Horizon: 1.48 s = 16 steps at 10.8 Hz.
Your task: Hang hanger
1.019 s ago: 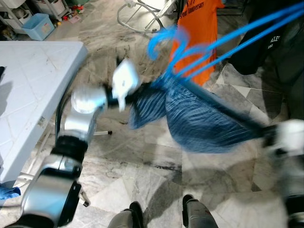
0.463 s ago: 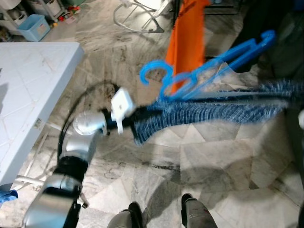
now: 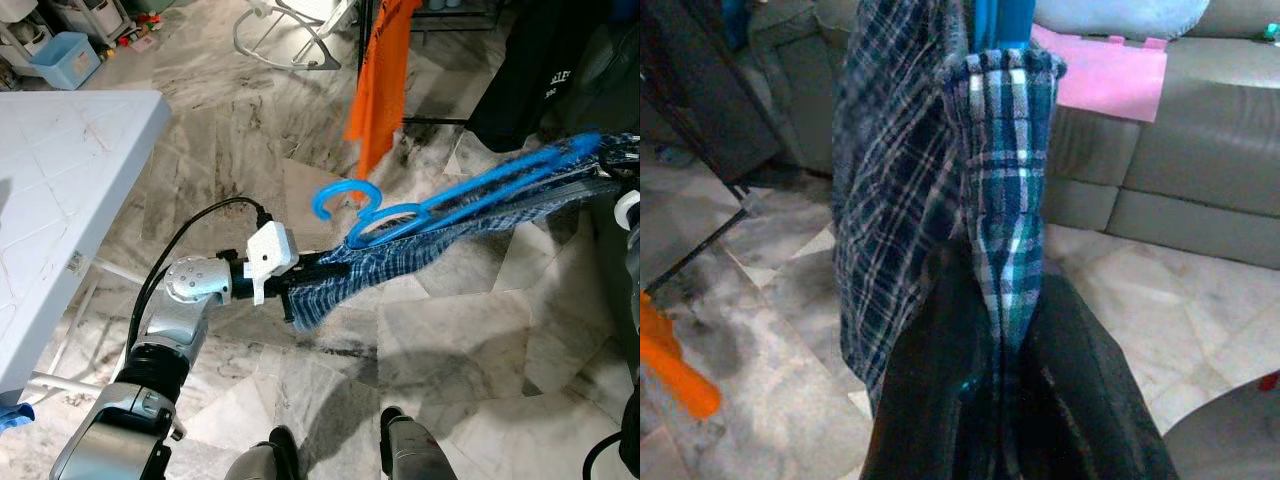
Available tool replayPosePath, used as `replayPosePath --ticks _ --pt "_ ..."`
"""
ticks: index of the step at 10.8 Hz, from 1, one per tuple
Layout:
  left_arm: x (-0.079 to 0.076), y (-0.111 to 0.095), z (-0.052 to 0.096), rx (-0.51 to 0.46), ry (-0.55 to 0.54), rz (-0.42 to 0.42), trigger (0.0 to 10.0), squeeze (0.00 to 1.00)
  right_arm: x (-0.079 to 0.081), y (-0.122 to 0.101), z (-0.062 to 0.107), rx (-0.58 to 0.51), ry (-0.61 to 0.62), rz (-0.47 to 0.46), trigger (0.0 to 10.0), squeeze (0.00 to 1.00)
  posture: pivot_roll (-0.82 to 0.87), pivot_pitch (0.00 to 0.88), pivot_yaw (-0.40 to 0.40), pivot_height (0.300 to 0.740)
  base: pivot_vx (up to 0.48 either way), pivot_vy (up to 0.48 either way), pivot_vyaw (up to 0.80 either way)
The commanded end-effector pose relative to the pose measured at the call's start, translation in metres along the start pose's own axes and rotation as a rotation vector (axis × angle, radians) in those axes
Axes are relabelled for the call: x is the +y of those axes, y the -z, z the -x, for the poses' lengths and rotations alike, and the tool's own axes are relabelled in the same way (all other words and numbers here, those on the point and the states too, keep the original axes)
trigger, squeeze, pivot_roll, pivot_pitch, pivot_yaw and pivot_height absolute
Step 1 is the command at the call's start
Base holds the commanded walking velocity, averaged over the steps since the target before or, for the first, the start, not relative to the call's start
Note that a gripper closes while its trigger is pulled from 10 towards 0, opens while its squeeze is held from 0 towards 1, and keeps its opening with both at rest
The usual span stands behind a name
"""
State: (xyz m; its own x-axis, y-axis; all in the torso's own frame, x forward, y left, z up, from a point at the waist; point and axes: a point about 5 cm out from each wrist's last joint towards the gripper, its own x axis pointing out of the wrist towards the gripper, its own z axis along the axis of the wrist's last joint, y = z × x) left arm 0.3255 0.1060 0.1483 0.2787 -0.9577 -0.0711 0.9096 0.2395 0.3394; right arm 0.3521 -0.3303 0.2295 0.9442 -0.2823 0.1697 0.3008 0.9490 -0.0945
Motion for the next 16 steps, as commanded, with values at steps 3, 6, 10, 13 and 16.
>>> replayPosePath --ticks 3,6,10,13,16 --pt "-0.012 0.033 0.016 0.168 0.059 0.033 0.0 0.0 -0.002 -0.016 0.001 -0.034 -0.017 0.007 0.0 0.0 -0.39 0.236 0.116 0.74 0.0 0.0 0.0" --pt "-0.014 0.057 0.026 0.288 -0.039 0.083 0.0 0.0 0.003 -0.03 0.006 -0.06 -0.09 0.035 0.0 0.0 -0.41 0.233 0.111 0.74 0.0 0.0 0.0" --pt "-0.006 0.076 0.029 0.48 -0.253 0.047 0.0 0.0 0.038 -0.03 0.023 -0.047 -0.216 0.013 0.0 0.0 -0.43 0.228 0.111 0.74 0.0 0.0 0.0" --pt "-0.003 0.068 0.002 0.412 -0.335 0.057 0.0 0.0 0.094 -0.009 0.042 0.01 -0.37 -0.025 0.0 0.0 -0.43 0.227 0.103 0.74 0.0 0.0 0.0" --pt "-0.004 0.059 -0.03 0.326 -0.423 0.12 0.0 0.0 0.142 0.004 0.065 0.064 -0.499 -0.07 0.0 0.0 -0.43 0.227 0.102 0.74 0.0 0.0 0.0"
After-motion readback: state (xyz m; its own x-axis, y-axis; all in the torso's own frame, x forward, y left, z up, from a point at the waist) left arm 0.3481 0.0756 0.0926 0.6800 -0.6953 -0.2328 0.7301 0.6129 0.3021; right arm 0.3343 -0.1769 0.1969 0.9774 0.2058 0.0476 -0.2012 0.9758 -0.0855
